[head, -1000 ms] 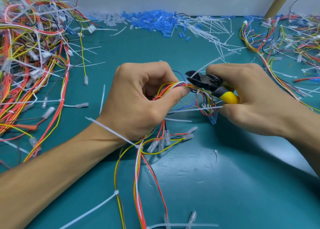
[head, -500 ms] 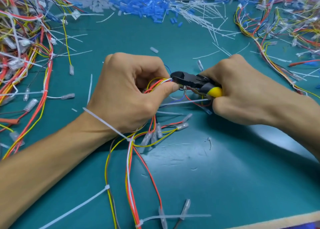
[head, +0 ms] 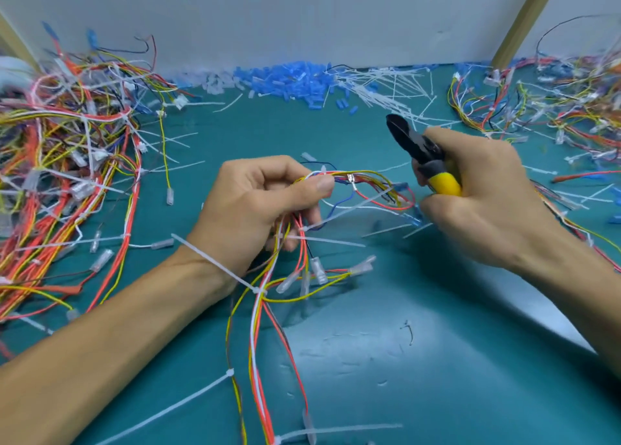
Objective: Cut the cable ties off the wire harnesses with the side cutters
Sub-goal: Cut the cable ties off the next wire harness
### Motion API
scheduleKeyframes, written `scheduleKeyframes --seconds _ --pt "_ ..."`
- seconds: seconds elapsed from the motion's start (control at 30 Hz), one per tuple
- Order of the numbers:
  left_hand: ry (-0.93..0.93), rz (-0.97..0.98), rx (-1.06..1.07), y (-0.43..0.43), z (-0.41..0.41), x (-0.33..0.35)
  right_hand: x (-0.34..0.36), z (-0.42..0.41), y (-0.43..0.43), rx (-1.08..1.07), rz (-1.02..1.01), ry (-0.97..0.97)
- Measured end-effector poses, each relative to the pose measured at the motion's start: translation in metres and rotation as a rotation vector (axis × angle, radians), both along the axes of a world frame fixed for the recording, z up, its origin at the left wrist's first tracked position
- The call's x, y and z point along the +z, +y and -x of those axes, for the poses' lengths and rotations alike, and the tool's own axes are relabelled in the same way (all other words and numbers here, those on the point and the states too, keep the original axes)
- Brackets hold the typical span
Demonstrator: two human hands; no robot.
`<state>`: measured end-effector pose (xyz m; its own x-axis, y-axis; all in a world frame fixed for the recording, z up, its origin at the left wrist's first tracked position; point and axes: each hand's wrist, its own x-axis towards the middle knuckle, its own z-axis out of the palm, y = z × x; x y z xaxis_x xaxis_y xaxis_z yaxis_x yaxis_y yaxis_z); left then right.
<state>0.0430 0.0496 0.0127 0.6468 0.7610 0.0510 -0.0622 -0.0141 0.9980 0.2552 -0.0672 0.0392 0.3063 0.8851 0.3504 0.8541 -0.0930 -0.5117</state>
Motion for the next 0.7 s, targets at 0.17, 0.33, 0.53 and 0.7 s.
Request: scheduleKeyframes --seconds 0.17,0.33,0.53,0.7 --pt "-0.094 0.251 -0.074 0.006 0.004 0.004 -0.001 0.003 0.001 -0.002 0.025 -0.005" --pt "-0.222 0.18 -0.016 0.008 0.007 0.009 0.001 0.007 -0.002 0.042 0.038 0.143" --pt "-0.325 0.111 0.039 0.012 0.009 0.009 0.002 0.008 -0.004 0.038 0.043 0.102" --pt "-0.382 0.089 0.071 0.012 0.009 0.009 -0.007 0.009 -0.005 0.01 0.148 0.078"
